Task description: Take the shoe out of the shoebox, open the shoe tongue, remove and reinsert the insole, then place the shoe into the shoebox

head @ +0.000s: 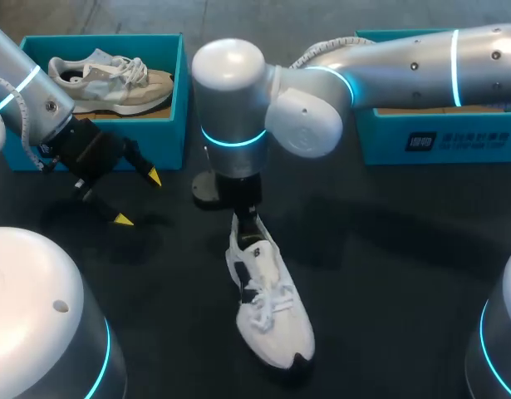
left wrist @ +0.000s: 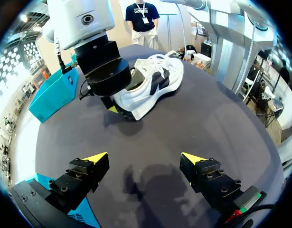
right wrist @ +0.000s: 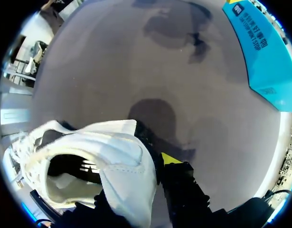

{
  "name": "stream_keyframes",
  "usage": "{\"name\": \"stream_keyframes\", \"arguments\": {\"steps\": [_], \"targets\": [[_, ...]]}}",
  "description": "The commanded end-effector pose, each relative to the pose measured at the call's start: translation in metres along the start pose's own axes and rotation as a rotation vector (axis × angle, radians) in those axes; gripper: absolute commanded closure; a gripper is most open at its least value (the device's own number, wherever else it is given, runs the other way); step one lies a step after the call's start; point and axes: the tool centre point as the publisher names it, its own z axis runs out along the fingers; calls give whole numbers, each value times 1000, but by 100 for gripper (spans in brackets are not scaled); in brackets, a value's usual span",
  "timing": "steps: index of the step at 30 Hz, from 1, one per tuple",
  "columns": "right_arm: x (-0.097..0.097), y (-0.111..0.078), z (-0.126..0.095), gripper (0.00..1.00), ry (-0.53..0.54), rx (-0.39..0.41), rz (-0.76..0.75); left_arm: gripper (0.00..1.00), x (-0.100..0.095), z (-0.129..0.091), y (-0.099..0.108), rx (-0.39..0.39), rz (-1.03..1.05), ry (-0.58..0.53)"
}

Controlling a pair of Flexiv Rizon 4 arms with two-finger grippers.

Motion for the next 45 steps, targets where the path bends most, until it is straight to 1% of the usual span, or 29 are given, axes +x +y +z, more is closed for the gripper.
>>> {"name": "stream_keyframes", "arguments": {"steps": [1,4,9,13,17,21,23,26,29,31,45], "targets": [[8,0,-11,100,-11,9,15,0,-1,0,0,-2,0,4],[9,0,-21,100,-16,35,28,0,-1,0,0,-2,0,4],[8,-9,-48,100,-41,63,48,0,-1,0,0,-2,0,4],[1,-20,-71,100,-70,83,60,0,-1,0,0,-2,0,4],[-9,-32,-93,100,-105,84,49,0,-1,0,0,-2,0,4],[-23,-49,-113,100,-120,93,39,0,-1,0,0,-2,0,4],[-30,-57,-125,100,-129,120,28,0,-1,0,0,-2,0,4],[-44,-73,-144,100,-148,122,14,0,-1,0,0,-2,0,4],[-59,-92,-166,100,-168,101,0,0,-1,0,0,-2,0,4],[-66,-104,-180,100,-184,59,2,0,-1,0,0,-2,0,4],[-66,-104,-180,100,-184,59,2,0,-1,0,0,-2,0,4]]}}
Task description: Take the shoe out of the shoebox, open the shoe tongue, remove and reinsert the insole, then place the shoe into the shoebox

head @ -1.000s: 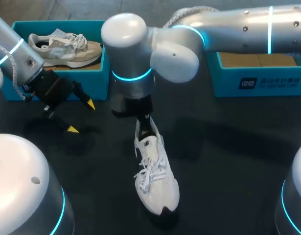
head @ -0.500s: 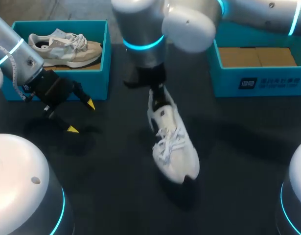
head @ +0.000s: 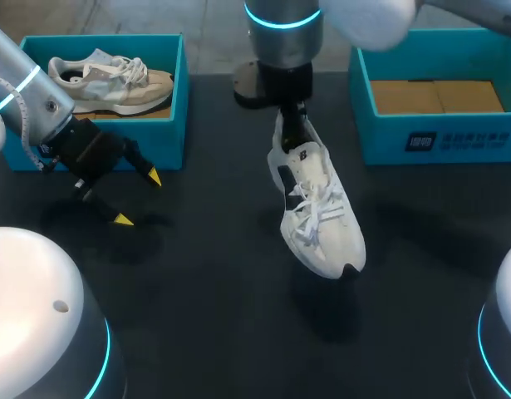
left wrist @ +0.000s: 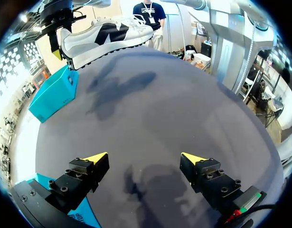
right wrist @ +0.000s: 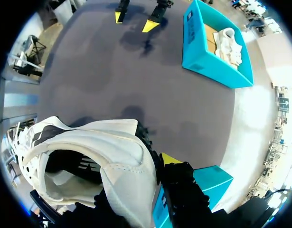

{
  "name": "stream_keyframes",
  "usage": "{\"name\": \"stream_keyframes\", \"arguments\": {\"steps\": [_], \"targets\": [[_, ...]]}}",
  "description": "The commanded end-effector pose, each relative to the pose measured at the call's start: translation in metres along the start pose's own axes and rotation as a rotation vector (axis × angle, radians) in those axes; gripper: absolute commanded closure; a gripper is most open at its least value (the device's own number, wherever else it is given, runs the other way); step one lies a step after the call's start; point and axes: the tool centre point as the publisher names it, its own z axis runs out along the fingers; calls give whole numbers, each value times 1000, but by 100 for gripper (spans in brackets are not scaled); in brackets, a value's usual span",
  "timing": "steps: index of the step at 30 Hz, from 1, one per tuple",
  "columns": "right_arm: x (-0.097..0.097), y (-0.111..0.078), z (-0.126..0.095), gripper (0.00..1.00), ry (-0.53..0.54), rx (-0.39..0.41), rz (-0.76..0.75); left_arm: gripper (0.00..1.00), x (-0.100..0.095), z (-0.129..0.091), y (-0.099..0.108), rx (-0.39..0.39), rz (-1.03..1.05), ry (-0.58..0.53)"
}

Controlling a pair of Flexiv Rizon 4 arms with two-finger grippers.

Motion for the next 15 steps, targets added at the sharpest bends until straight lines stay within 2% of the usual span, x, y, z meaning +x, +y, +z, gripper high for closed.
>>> {"name": "stream_keyframes", "arguments": {"steps": [1,8,11,15], "targets": [[1,-4,-1,100,-1,-8,-2,0,-1,0,0,-2,0,4],[1,-4,-1,100,-1,-8,-2,0,-1,0,0,-2,0,4],[-12,-21,-7,100,-25,63,-13,0,-1,0,0,-2,0,4],[-22,-43,-20,100,-12,116,-39,0,-1,0,0,-2,0,4]]}}
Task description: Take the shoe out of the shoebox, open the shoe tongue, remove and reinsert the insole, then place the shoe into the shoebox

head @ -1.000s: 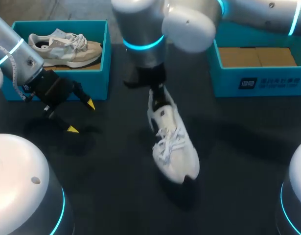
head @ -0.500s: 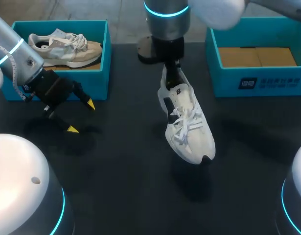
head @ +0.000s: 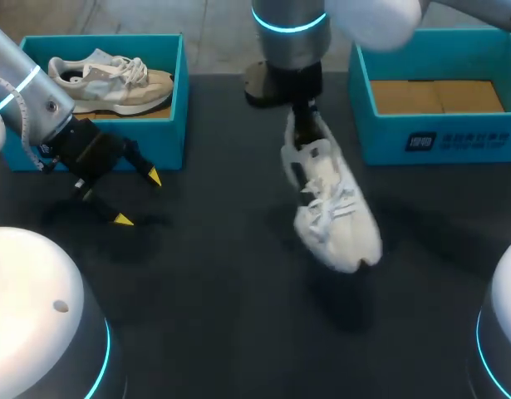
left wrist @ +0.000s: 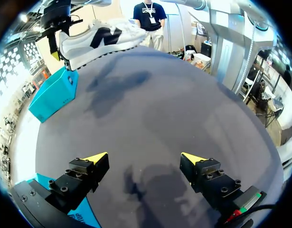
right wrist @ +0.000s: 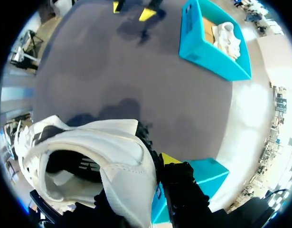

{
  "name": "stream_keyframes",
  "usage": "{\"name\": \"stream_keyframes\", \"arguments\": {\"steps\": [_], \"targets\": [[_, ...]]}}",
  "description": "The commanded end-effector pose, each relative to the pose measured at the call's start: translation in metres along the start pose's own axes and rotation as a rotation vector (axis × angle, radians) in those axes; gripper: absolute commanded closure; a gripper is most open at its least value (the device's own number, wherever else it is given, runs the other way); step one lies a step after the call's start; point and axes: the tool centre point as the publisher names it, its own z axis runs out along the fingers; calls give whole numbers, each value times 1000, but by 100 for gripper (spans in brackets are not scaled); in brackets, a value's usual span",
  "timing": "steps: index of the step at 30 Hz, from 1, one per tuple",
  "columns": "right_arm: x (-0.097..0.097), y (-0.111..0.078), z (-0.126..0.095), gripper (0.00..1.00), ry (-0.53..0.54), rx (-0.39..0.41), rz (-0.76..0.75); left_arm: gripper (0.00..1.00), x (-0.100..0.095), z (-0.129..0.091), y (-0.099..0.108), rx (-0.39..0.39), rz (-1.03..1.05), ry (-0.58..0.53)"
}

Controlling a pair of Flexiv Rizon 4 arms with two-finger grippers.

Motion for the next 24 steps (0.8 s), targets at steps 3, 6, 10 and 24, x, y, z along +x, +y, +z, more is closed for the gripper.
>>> {"name": "stream_keyframes", "arguments": {"steps": [3,6,10,24], "targets": [[-18,-32,-23,100,21,53,-49,0,-1,0,0,-2,0,4],[-30,-54,-19,100,23,41,-84,0,-1,0,0,-2,0,4],[-47,-86,-16,100,25,43,-96,0,-1,0,0,-2,0,4],[-124,-185,-17,100,15,56,-104,0,-1,0,0,-2,0,4]]}}
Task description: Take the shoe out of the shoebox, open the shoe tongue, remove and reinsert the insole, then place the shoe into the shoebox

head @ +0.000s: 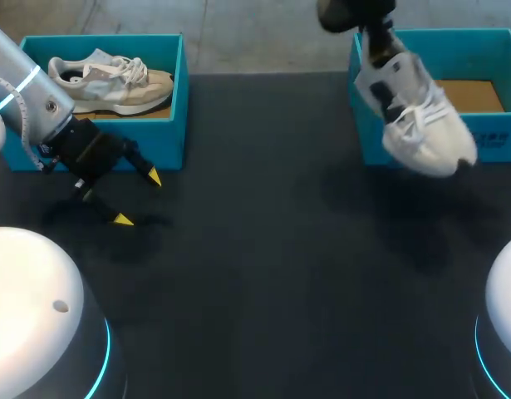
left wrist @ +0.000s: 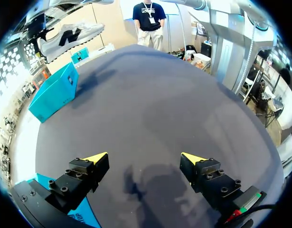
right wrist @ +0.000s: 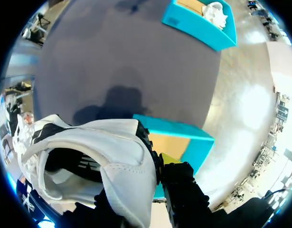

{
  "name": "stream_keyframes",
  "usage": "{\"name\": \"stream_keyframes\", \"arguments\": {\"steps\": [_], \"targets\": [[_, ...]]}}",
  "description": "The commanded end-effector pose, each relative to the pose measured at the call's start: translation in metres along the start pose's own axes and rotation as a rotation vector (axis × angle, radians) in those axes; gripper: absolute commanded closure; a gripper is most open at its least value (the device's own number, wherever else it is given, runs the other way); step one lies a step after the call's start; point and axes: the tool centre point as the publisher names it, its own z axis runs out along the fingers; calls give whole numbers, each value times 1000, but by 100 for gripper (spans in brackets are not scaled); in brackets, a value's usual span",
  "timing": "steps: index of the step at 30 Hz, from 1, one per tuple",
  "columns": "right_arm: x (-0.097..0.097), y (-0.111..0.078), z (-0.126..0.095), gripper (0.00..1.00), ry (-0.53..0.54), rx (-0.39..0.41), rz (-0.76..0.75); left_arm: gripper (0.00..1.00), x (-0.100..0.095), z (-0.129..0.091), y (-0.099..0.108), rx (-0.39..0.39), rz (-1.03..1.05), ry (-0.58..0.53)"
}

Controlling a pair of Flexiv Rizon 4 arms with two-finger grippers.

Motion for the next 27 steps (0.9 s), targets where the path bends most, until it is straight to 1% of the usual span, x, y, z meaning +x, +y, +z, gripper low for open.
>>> {"name": "stream_keyframes", "arguments": {"steps": [1,5,6,10,15,18,23,27], "targets": [[-19,-36,6,100,22,-41,-6,0,-1,0,0,-2,0,4],[-35,-57,12,100,39,-37,7,0,-1,0,0,-2,0,4],[-38,-61,13,100,40,-49,14,0,-1,0,0,-2,0,4],[-51,-74,19,100,54,-43,32,0,-1,0,0,-2,0,4],[-66,-93,30,100,70,-58,49,0,-1,0,0,-2,0,4],[-75,-108,39,100,76,-73,56,0,-1,0,0,-2,0,4],[-82,-126,52,100,68,-75,55,0,-1,0,0,-2,0,4],[-86,-141,60,100,29,-82,65,0,-1,0,0,-2,0,4]]}}
